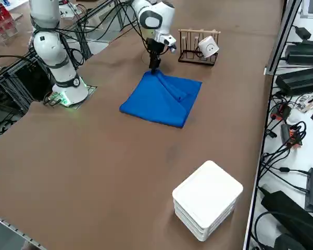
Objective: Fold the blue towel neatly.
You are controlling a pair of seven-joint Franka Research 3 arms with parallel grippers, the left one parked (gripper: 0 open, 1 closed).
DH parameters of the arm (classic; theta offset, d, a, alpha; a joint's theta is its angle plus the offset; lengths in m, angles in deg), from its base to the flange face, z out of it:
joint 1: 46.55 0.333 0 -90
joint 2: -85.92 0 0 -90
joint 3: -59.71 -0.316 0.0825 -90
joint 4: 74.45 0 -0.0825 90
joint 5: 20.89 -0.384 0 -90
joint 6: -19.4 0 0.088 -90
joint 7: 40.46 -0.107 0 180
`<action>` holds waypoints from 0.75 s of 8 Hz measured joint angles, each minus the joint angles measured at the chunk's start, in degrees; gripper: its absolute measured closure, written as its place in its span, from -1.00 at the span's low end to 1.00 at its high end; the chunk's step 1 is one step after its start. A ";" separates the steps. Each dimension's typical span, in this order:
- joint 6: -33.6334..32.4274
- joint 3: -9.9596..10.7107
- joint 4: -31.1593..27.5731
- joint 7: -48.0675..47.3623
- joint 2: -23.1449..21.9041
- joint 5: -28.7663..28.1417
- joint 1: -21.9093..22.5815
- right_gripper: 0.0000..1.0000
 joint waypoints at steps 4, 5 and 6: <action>-0.06 0.00 0.70 -6.64 0.12 -0.01 2.22 -1.00; -0.05 0.00 0.77 -8.51 0.13 -0.01 2.33 -1.00; -0.11 0.23 1.21 -9.28 0.05 -0.01 2.32 -1.00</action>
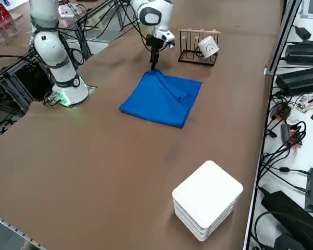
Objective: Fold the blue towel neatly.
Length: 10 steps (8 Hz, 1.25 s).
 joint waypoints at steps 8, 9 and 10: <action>-8.90 2.22 15.45 -7.54 -0.59 0.01 -16.11 -0.89; -7.35 2.25 16.24 -12.51 0.35 0.01 -17.08 -0.89; -5.04 2.28 16.58 -18.30 1.78 0.00 -17.78 -0.81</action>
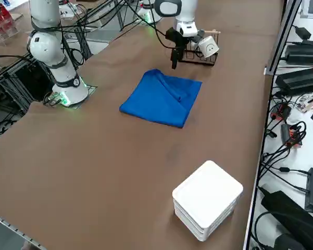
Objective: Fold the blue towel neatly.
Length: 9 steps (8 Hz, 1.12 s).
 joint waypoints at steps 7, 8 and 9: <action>12.24 0.06 0.05 -19.53 6.99 -0.03 -6.52 -0.55; 14.19 0.06 -0.01 -19.67 7.59 -0.03 -7.50 -0.51; 15.99 0.05 -0.03 -20.50 8.34 -0.07 -8.02 -0.45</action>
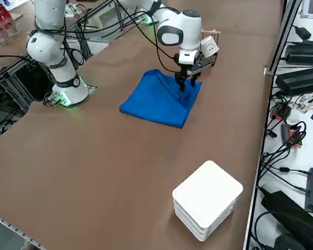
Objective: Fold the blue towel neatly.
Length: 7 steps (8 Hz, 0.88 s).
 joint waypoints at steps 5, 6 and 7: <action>2.06 -0.11 -0.02 -1.62 1.81 -0.01 -0.25 -0.26; 2.11 -0.16 -0.07 -1.69 2.15 -0.02 -0.25 -0.23; 2.20 -0.16 -0.11 -1.77 2.51 -0.02 -0.25 -0.22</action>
